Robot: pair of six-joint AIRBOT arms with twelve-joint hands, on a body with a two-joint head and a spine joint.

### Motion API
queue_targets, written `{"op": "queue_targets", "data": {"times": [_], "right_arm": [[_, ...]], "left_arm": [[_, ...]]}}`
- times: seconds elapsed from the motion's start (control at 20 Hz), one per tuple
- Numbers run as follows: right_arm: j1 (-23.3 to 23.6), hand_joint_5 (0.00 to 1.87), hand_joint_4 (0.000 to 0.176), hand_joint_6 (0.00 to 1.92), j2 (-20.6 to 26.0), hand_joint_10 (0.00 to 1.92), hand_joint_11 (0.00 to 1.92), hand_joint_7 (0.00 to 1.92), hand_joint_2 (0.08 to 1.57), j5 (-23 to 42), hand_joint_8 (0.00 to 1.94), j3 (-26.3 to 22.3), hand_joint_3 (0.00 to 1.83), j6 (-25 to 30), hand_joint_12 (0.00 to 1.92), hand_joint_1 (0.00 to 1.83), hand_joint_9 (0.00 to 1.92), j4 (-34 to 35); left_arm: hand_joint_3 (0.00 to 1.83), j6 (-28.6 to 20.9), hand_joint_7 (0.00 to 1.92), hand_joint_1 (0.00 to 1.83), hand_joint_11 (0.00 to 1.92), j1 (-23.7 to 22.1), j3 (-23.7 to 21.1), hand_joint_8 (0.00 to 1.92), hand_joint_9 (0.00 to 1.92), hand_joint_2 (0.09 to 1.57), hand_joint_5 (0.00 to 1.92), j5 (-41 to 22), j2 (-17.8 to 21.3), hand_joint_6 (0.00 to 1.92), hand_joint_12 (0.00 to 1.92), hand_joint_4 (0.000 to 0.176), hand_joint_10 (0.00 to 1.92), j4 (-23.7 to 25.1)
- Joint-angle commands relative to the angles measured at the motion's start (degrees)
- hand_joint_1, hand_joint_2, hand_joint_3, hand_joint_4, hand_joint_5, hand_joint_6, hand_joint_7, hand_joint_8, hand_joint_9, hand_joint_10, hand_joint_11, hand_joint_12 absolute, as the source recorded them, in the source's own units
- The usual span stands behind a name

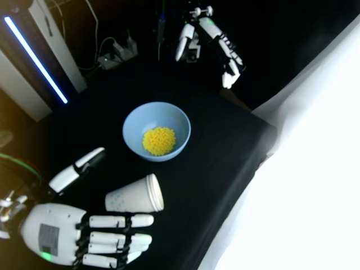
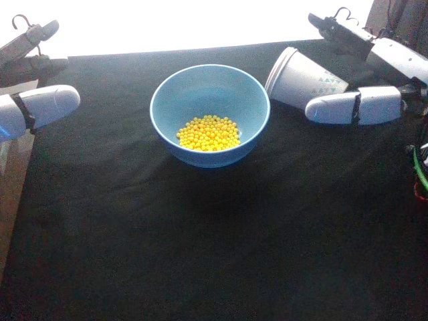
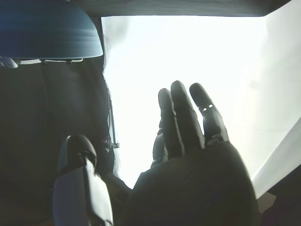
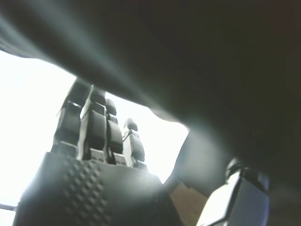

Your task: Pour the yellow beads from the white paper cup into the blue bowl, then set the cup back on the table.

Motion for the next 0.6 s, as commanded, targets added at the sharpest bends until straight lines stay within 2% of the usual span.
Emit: {"op": "queue_targets", "data": {"times": [0.0, 0.05, 0.1, 0.15, 0.25, 0.3, 0.35, 0.45, 0.55], "right_arm": [[0.8, 0.00, 0.176, 0.00, 0.2, 0.00, 0.01, 0.13, 0.56, 7.0, 0.00, 0.0, 0.01, 0.5, 0.66, 0.49, 0.21, 1.6], [0.8, 0.00, 0.176, 0.00, 0.4, 0.01, 0.01, 0.14, 0.60, 7.0, 0.01, -0.1, 0.02, 0.5, 0.66, 0.48, 0.22, 1.4], [0.8, 0.00, 0.176, 0.00, 0.7, 0.00, 0.00, 0.16, 0.65, 7.0, 0.00, -0.3, 0.00, 0.5, 0.75, 0.46, 0.24, 1.4], [0.8, 0.00, 0.176, 0.00, 1.0, 0.00, 0.00, 0.19, 0.67, 7.0, 0.00, -0.5, 0.00, 0.5, 0.85, 0.45, 0.27, 1.4], [0.8, 0.00, 0.176, 0.00, 2.5, 0.00, 0.00, 0.23, 0.64, 7.0, 0.01, -1.6, 0.00, 0.5, 0.77, 0.50, 0.26, 1.1], [0.8, 0.00, 0.176, 0.00, 3.5, 0.00, 0.03, 0.20, 0.65, 7.1, 0.00, -2.4, 0.00, 0.5, 0.77, 0.39, 0.25, 0.9], [0.9, 0.00, 0.176, 0.00, 5.0, 0.00, 0.01, 0.17, 0.64, 7.2, 0.00, -3.4, 0.00, 0.5, 0.76, 0.37, 0.24, 0.7], [1.3, 0.00, 0.176, 0.00, 6.7, 0.01, 0.00, 0.15, 0.63, 8.0, 0.01, -4.9, 0.00, 0.3, 0.73, 0.45, 0.22, 0.7], [2.7, 0.00, 0.176, 0.00, 10.1, 0.01, 0.00, 0.16, 0.66, 8.6, 0.01, -8.1, 0.00, -1.6, 0.72, 0.48, 0.23, 0.7]], "left_arm": [[0.00, -0.6, 0.56, 0.39, 0.00, -0.5, 0.3, 0.00, 0.55, 0.95, 0.12, -6.9, -0.1, 0.00, 1.23, 0.047, 0.00, -0.8], [0.00, -0.6, 0.55, 0.38, 0.00, -0.5, 0.3, 0.00, 0.54, 0.94, 0.12, -6.9, -0.1, 0.00, 1.21, 0.055, 0.00, -0.8], [0.00, -0.6, 0.54, 0.38, 0.00, -0.5, 0.3, 0.00, 0.54, 0.93, 0.12, -6.9, -0.1, 0.00, 1.21, 0.062, 0.00, -0.8], [0.00, -0.7, 0.54, 0.37, 0.00, -0.5, 0.3, 0.00, 0.54, 0.94, 0.11, -6.9, 0.0, 0.00, 1.21, 0.056, 0.00, -0.8], [0.00, -0.9, 0.54, 0.39, 0.00, -0.7, 0.4, 0.00, 0.54, 0.94, 0.12, -7.4, 0.6, 0.00, 1.22, 0.049, 0.00, -0.9], [0.00, -0.9, 0.53, 0.39, 0.00, -0.9, 0.3, 0.00, 0.54, 0.94, 0.12, -7.5, 0.9, 0.00, 1.19, 0.044, 0.00, -0.9], [0.00, -1.0, 0.52, 0.35, 0.02, -1.2, 0.3, 0.00, 0.54, 0.95, 0.10, -8.2, 1.3, 0.00, 1.15, 0.043, 0.00, -0.9], [0.00, -0.9, 0.53, 0.33, 0.01, -1.0, -0.5, 0.00, 0.53, 0.96, 0.10, -10.4, 2.3, 0.00, 1.13, 0.061, 0.01, -1.7], [0.00, -0.9, 0.53, 0.30, 0.02, -0.7, -2.3, 0.00, 0.52, 0.96, 0.09, -14.4, 4.5, 0.00, 1.08, 0.067, 0.00, -2.8]]}}
